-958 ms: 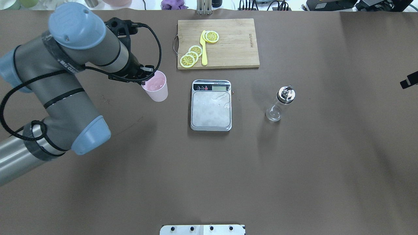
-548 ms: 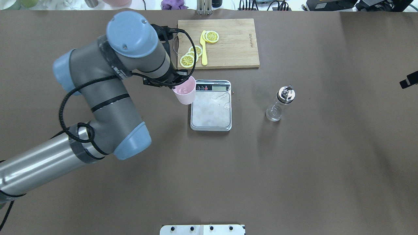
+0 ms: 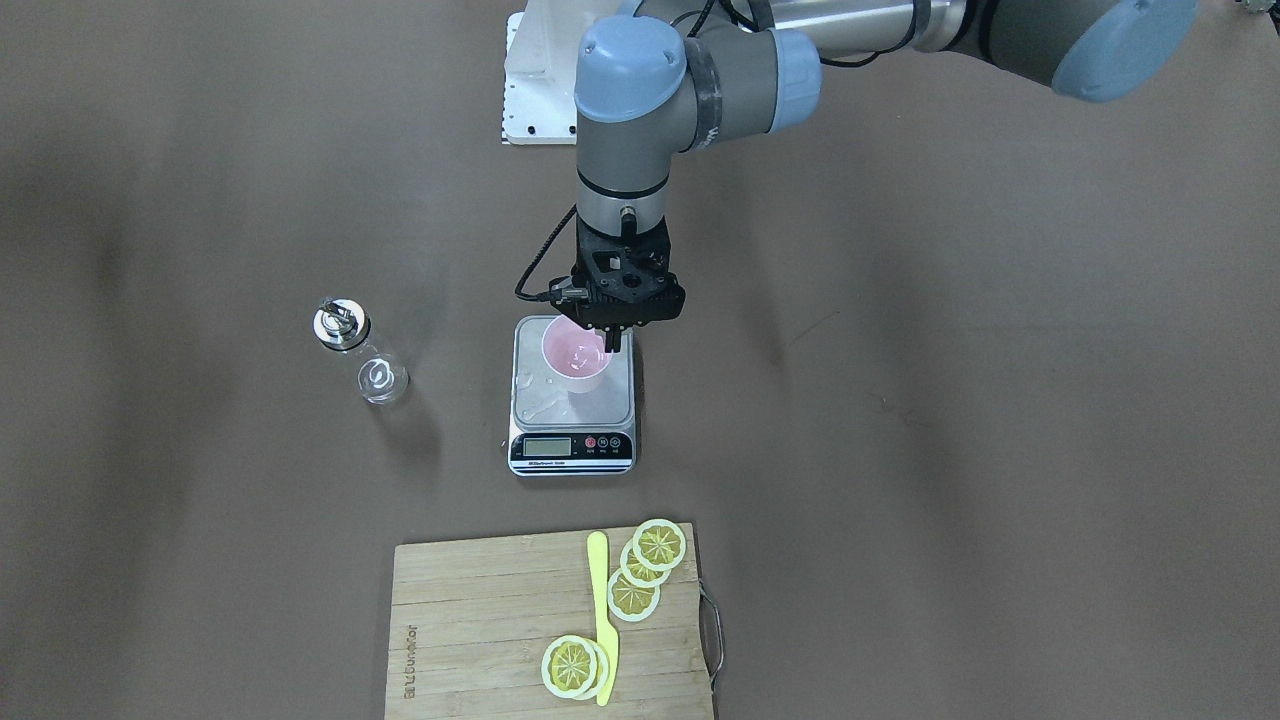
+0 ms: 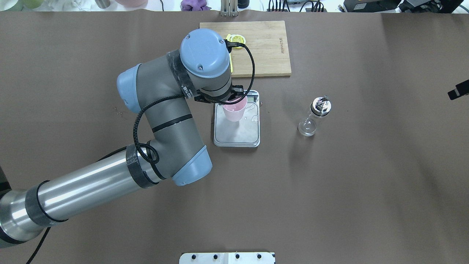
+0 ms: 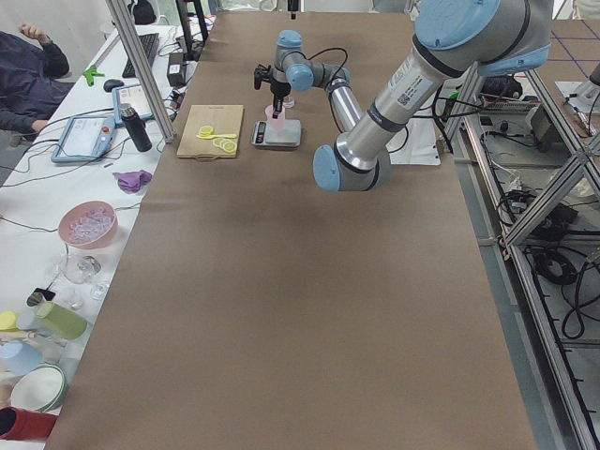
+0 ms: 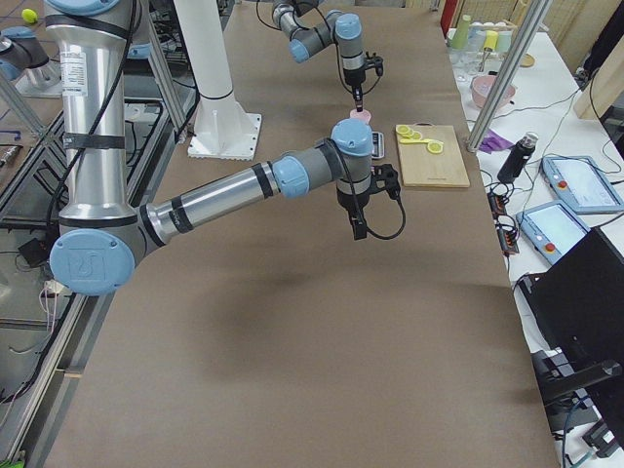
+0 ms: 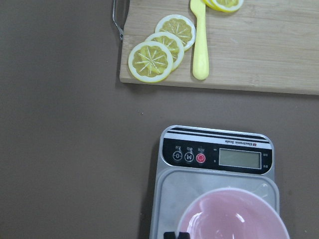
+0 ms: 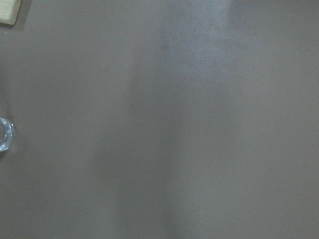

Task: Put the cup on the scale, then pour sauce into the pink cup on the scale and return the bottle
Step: 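Carry the pink cup with the left gripper onto the scale, then lower the cup onto the scale and open the left gripper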

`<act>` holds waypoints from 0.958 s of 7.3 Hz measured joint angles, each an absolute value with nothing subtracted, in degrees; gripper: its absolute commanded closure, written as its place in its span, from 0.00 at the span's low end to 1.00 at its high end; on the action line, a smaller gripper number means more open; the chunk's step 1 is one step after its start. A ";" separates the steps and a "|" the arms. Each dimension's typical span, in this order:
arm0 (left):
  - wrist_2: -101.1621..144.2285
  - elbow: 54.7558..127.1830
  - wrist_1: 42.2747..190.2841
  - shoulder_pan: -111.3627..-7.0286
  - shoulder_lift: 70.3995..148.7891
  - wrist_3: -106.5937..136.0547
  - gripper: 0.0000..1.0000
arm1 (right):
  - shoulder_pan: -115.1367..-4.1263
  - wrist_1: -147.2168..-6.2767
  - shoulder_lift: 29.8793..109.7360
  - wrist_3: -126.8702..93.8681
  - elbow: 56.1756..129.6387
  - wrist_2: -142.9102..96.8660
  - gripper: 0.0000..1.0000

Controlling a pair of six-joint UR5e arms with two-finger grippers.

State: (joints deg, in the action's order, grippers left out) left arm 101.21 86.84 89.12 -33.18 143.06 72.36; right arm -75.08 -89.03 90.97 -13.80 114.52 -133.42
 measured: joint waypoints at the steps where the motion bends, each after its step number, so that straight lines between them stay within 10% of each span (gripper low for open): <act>1: 100.46 86.59 89.12 -32.56 143.18 72.39 1.00 | -75.06 -89.03 90.97 -13.80 114.52 -133.42 0.00; 7: 98.71 86.46 89.45 -30.96 143.06 72.77 1.00 | -75.06 -89.03 90.97 -13.80 114.52 -133.48 0.00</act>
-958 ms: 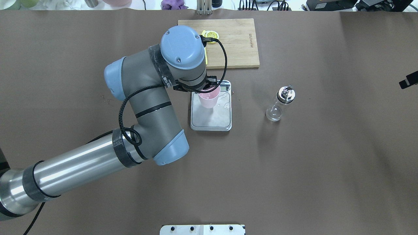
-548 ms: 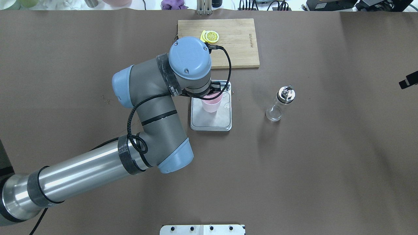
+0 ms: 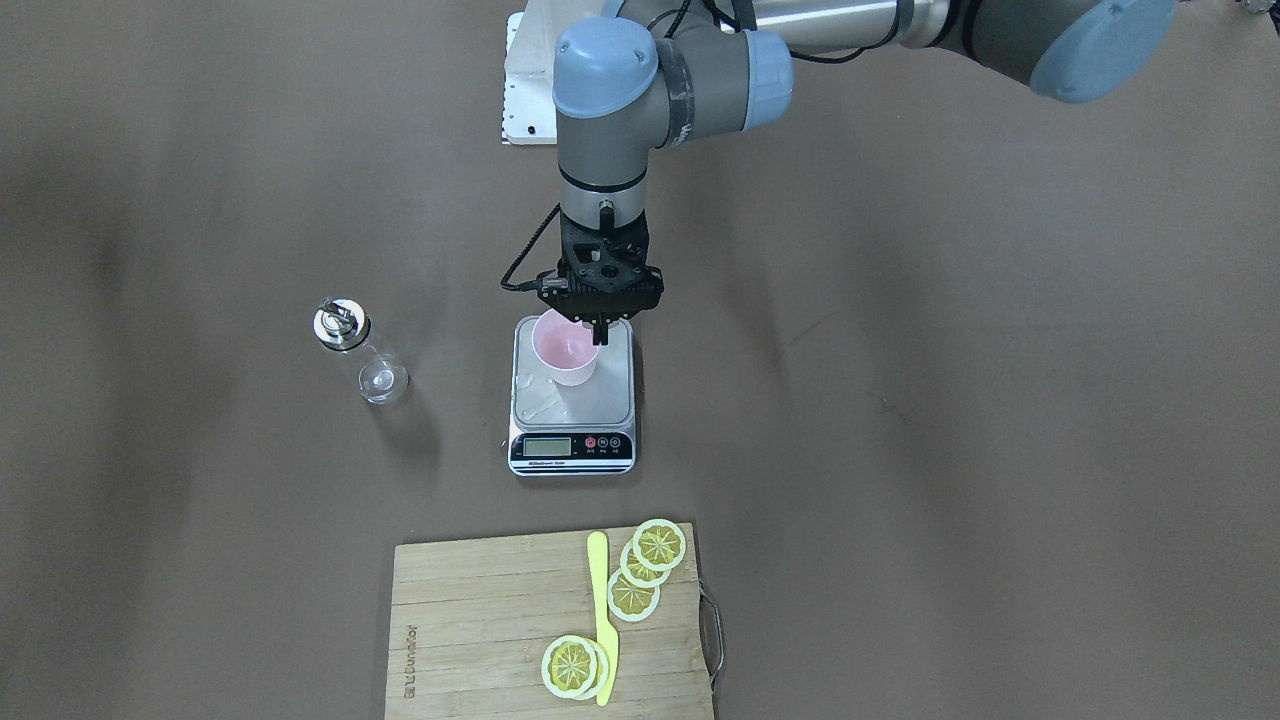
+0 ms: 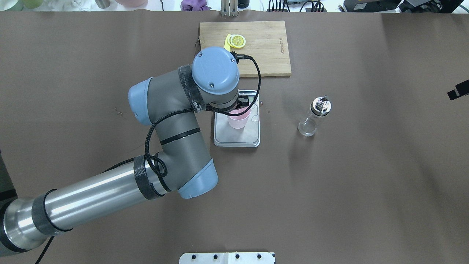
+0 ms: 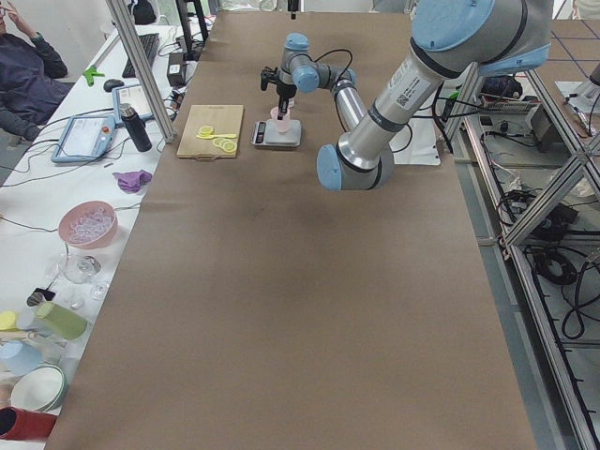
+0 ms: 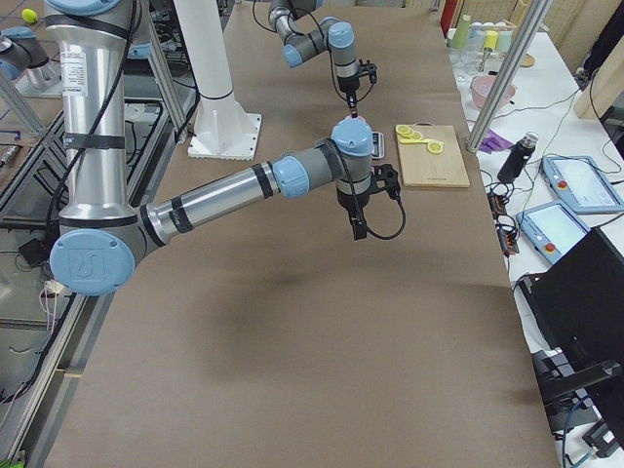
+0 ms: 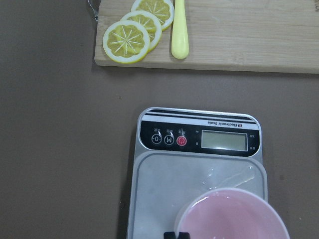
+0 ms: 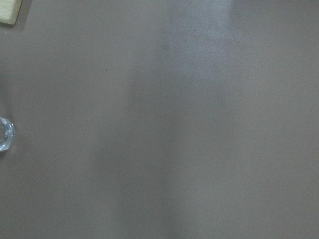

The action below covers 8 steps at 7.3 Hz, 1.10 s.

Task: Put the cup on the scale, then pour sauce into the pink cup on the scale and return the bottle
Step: 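Lower the cup onto the scale and open the left gripper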

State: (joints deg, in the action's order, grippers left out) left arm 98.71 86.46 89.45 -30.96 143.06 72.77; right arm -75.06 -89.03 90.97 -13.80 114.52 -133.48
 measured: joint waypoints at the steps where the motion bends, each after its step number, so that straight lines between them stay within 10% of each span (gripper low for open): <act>1: 98.70 86.43 89.75 -30.94 143.00 72.77 1.00 | -75.06 -89.03 90.97 -13.80 114.51 -133.49 0.00; 3: 98.70 86.43 90.82 -30.90 142.87 72.66 0.09 | -75.06 -89.03 90.97 -13.80 114.44 -133.49 0.00; 8: 100.37 90.89 91.89 -33.12 141.46 68.66 0.02 | -74.97 -88.75 90.52 -13.80 114.36 -133.48 0.00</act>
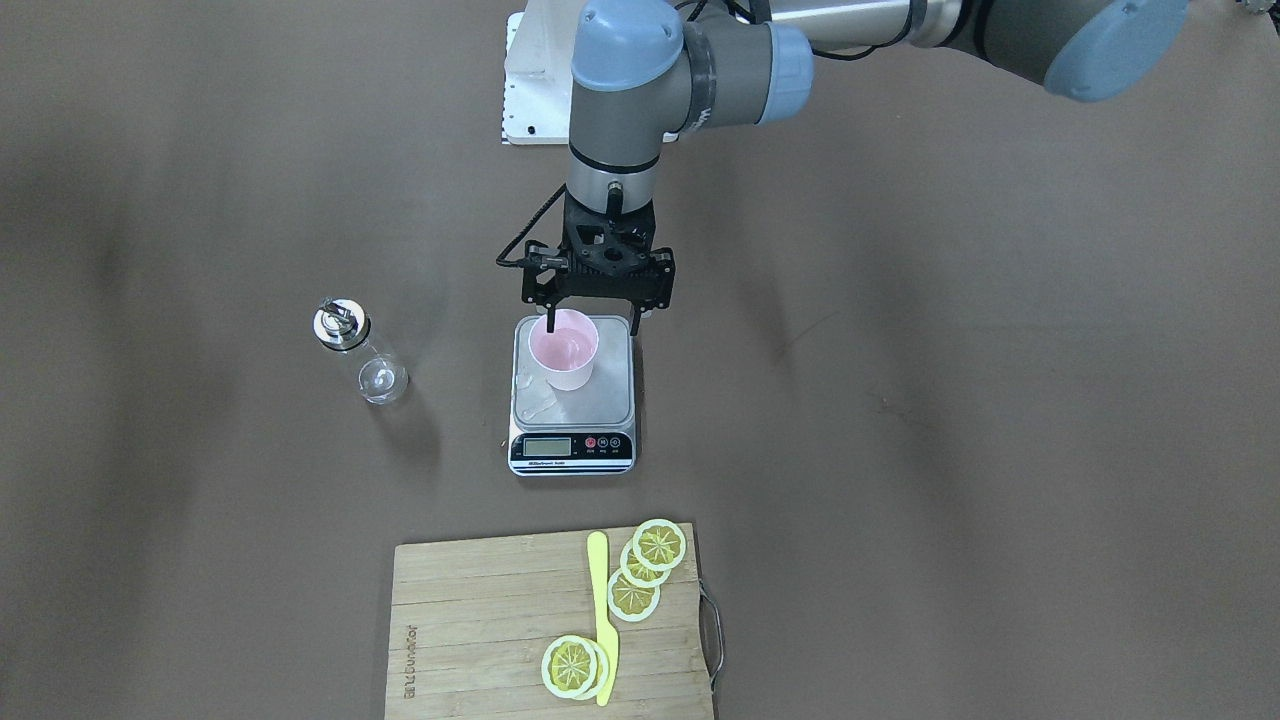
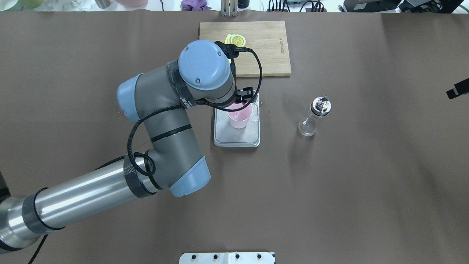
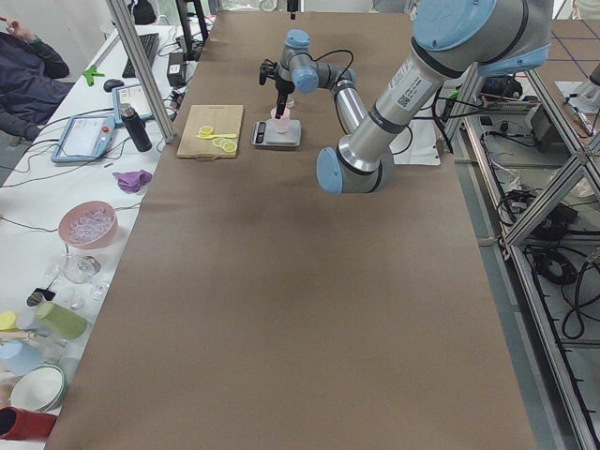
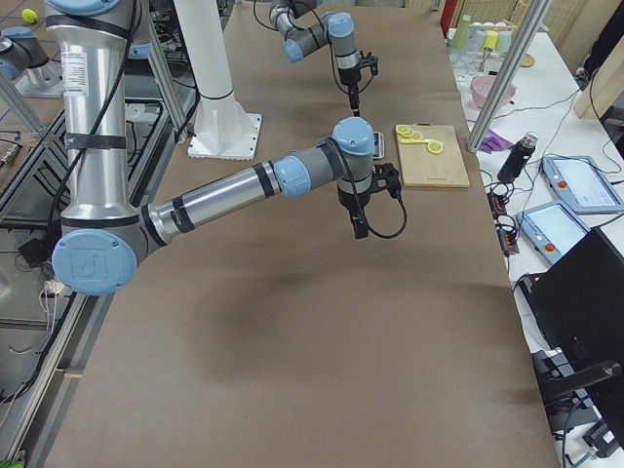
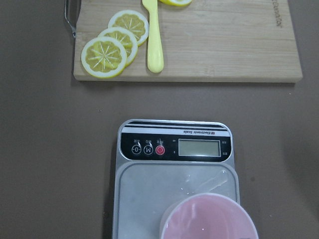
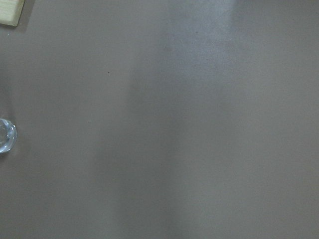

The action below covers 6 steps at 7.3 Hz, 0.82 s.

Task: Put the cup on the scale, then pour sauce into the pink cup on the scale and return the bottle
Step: 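Lower the cup onto the scale and open the left gripper, then withdraw the left arm away while the right arm moves in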

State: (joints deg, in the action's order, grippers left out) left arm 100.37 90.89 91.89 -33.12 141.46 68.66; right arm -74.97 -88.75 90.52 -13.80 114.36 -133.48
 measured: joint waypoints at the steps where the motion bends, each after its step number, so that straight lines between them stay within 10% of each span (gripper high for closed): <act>1: 103.32 93.92 88.81 -35.50 140.48 65.41 0.02 | -74.91 -87.69 90.48 -13.82 114.39 -133.50 0.00; 6: 117.69 105.66 82.28 -57.73 120.05 26.13 0.02 | -71.84 -68.81 90.85 -12.60 112.98 -133.59 0.02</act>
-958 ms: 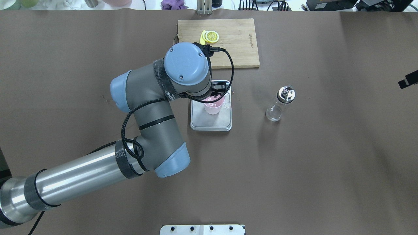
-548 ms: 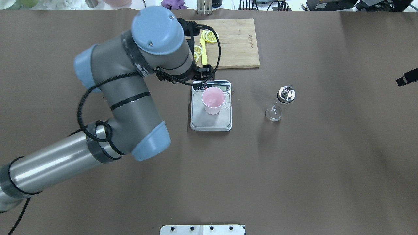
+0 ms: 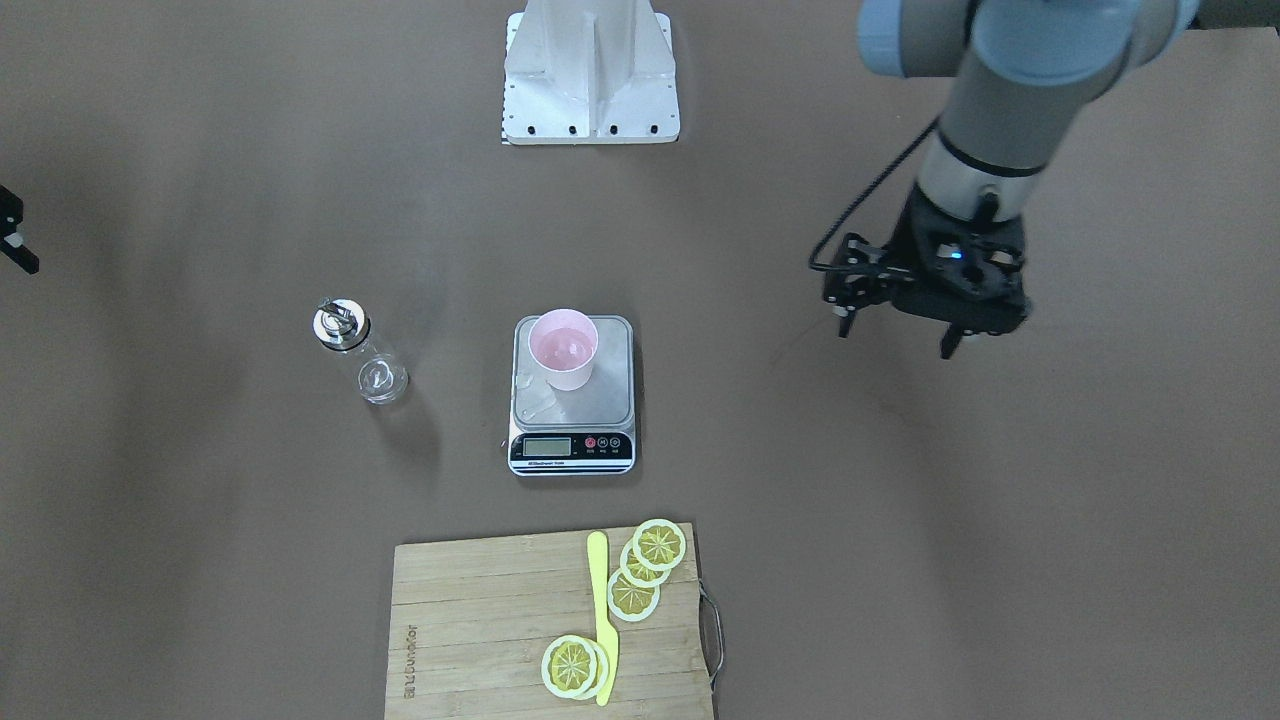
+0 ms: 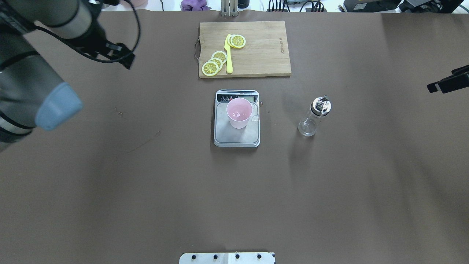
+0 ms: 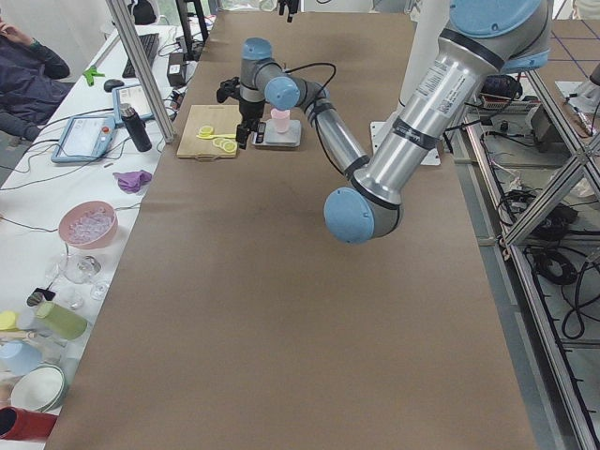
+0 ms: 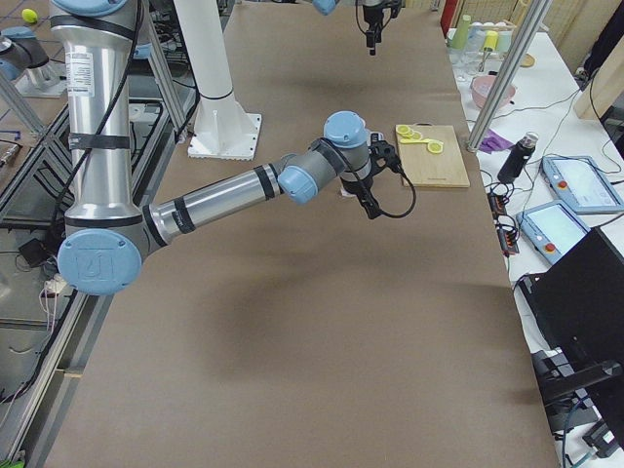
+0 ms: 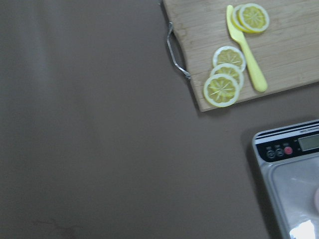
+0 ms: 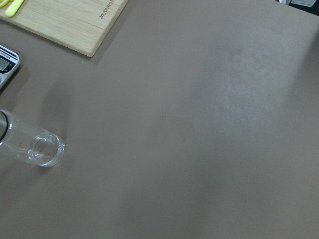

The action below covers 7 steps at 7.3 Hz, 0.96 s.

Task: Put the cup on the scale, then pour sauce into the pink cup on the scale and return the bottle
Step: 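Withdraw the left arm away while the right arm moves in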

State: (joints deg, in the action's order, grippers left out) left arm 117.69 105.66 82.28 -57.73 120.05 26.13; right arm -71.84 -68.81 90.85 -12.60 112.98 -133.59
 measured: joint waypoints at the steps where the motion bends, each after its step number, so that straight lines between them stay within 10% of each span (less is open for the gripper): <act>1: 119.69 104.97 82.20 -63.03 115.98 15.52 0.02 | -71.33 -66.20 91.24 -12.04 112.79 -133.69 0.02; 7: 128.18 82.96 84.72 -93.17 104.98 -30.54 0.02 | -68.99 -31.89 93.62 -9.34 99.34 -135.51 0.01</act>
